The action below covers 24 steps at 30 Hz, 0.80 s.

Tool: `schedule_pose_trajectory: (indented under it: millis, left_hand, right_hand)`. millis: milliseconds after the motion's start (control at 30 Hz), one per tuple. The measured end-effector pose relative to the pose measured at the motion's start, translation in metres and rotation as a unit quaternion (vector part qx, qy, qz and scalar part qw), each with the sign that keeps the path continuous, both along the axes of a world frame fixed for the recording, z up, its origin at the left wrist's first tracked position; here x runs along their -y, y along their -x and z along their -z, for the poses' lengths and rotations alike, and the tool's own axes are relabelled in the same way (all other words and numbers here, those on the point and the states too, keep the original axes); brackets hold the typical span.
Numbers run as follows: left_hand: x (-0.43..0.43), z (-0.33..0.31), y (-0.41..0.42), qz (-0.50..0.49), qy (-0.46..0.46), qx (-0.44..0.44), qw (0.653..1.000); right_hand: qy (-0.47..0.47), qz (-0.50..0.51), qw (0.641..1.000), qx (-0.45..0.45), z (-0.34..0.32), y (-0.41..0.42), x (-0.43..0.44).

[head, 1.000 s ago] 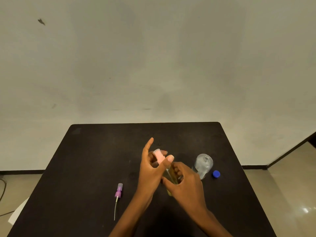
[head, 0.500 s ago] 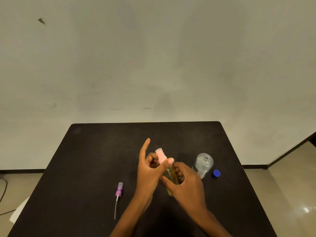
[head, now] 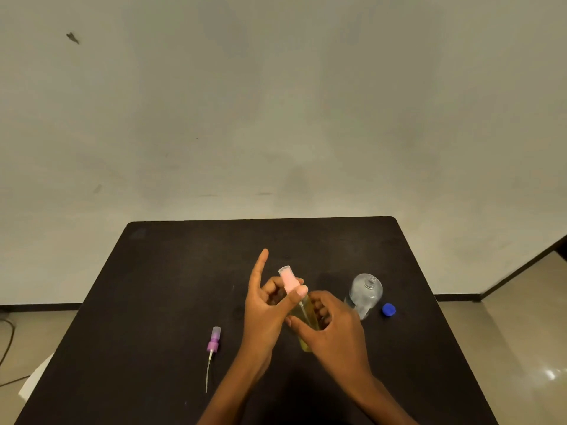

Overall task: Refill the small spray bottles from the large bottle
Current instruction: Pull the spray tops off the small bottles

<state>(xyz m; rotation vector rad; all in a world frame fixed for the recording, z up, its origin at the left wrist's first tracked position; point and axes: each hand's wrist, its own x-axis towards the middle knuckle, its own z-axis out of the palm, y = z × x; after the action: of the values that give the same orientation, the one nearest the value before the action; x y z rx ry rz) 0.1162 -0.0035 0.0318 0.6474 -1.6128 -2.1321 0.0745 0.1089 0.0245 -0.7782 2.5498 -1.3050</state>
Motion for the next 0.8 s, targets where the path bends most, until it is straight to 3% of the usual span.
schedule_pose_trajectory:
  millis: [133, 300, 667, 800]
  left_hand:
    - [0.001, 0.005, 0.003, 0.011, 0.023, 0.026, 0.999]
    - [0.007, 0.009, 0.001, 0.049, -0.085, -0.004, 0.995]
    - [0.006, 0.009, 0.000, 0.029, 0.029, 0.026, 0.999]
    - [0.008, 0.015, 0.002, 0.041, -0.080, -0.009, 0.996]
  right_hand:
    - [-0.001, -0.017, 1.000, 0.003, 0.001, -0.002, 0.001]
    - [0.020, -0.005, 1.000, 0.018, -0.001, 0.003, 0.001]
    - [-0.004, -0.017, 1.000, 0.012, 0.004, 0.000, 0.003]
    - [0.017, -0.019, 1.000, 0.013, 0.001, 0.002, 0.003]
